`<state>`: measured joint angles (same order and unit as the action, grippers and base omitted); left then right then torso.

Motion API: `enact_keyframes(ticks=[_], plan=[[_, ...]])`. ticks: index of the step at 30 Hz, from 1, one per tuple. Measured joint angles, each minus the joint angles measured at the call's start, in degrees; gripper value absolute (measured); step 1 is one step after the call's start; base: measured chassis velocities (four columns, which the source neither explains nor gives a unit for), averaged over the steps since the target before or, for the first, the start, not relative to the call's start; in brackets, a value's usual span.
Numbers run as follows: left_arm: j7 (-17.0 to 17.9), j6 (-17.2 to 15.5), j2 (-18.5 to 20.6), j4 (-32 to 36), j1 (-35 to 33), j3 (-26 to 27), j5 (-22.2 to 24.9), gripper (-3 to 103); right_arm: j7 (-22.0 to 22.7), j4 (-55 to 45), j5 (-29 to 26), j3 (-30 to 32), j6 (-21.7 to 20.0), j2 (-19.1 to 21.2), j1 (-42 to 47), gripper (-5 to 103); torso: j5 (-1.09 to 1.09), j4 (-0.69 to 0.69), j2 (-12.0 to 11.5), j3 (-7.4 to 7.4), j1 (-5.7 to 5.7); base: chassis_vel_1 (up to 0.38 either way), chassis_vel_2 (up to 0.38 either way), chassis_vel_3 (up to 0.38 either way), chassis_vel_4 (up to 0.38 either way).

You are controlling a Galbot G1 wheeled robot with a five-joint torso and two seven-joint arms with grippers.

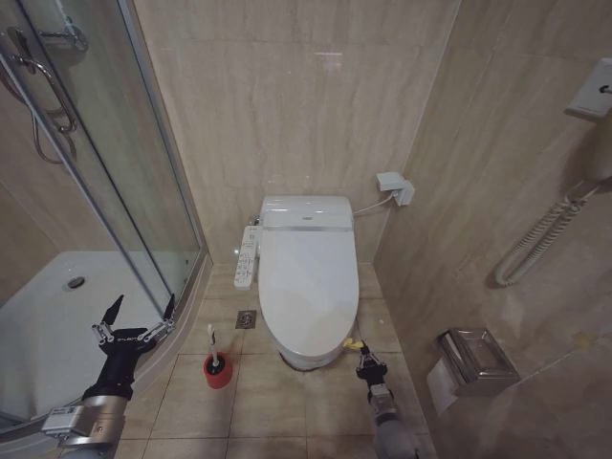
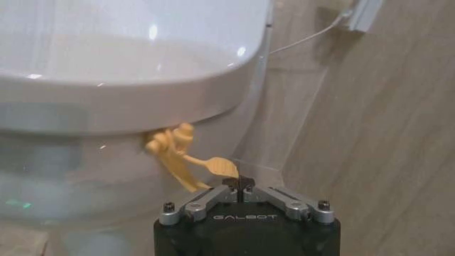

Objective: Open the toilet lid, clean the toilet bowl with a toilet brush, close the toilet lid, and flush.

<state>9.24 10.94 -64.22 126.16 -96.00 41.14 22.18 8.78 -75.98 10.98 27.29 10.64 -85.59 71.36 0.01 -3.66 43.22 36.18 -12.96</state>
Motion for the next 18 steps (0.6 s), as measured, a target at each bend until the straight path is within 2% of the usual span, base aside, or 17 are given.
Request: enact_keyframes(ticks=[15,18], plan=[[0.0,0.0,0.0,0.0,-0.01,0.0,0.0,100,2.78,-11.41,-8.43,2.4,-2.24,-0.11,2.51,0,0.0,0.0,0.0,0.0,0.0,0.0,0.0,0.0,0.0],[0.0,0.0,0.0,0.0,0.0,0.0,0.0,100,4.23,-16.46,-10.44,2.36,-4.55,0.16,3.34,0,0.0,0.0,0.0,0.0,0.0,0.0,0.0,0.0,0.0]])
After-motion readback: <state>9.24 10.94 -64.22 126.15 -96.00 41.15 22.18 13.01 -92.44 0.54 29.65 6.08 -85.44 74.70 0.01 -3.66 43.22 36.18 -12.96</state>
